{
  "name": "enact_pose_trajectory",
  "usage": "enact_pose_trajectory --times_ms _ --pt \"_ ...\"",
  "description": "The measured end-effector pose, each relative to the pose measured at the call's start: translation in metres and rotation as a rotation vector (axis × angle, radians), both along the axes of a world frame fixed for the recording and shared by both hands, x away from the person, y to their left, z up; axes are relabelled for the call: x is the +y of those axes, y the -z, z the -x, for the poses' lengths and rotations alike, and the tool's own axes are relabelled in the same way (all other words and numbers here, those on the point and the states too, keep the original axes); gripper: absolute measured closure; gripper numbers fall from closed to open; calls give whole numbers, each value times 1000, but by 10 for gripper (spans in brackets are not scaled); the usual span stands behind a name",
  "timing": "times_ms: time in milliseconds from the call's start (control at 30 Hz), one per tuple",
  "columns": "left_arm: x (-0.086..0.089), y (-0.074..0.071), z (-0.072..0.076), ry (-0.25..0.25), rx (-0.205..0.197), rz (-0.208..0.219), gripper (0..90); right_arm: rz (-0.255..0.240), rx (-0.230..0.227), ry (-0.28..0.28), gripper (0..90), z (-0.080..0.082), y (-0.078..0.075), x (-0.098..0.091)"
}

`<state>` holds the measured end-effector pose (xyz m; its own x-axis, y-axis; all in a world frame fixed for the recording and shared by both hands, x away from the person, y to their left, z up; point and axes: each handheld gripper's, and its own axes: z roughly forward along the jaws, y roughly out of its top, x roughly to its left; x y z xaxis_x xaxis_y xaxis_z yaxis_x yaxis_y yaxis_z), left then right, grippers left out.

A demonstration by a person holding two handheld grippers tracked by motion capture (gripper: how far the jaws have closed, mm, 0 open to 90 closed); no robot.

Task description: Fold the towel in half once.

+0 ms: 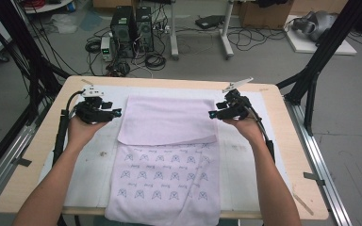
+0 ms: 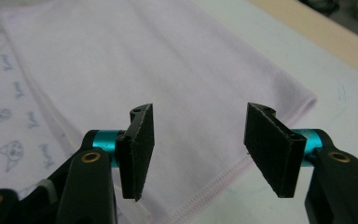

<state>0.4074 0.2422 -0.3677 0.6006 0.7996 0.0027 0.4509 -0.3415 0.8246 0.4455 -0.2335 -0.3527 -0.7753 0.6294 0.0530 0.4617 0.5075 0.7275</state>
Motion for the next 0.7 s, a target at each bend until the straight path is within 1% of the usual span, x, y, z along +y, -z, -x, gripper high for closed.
enact_pose_trajectory --times_ms 33,67,100,133,167,200,267,300,400,467,567,600,633,700 --pt "0 1 3 2 -1 6 471 -12 -25 -11 438 4 -1 0" --pt "0 3 6 3 -1 10 468 -26 -25 -12 436 8 0 1" --pt "0 4 8 8 2 14 465 -28 -21 -20 434 11 0 1" --pt "0 5 10 16 16 3 459 -25 -29 -26 434 14 2 2" --pt "-2 6 13 19 12 -4 447 -31 -31 -27 434 17 4 1" --pt "-2 7 16 24 1 3 446 -41 -27 -27 433 21 6 1" --pt "-3 9 21 37 4 12 442 -42 -27 -36 431 26 11 2" --pt "-5 13 26 40 3 17 442 -42 -27 -42 431 29 12 2" --pt "-5 19 32 57 17 12 434 -40 -16 -66 431 39 21 4" --pt "-6 22 37 67 17 11 427 -33 -6 -73 429 43 24 4" --pt "-7 29 45 78 25 17 425 -29 -4 -83 430 49 28 4" --pt "-7 31 47 87 33 13 421 -28 0 -87 430 51 30 4" --pt "-9 34 49 100 53 0 412 -21 -7 -92 431 53 32 4" --pt "-12 38 56 119 48 -1 402 -5 2 -91 436 56 37 4"
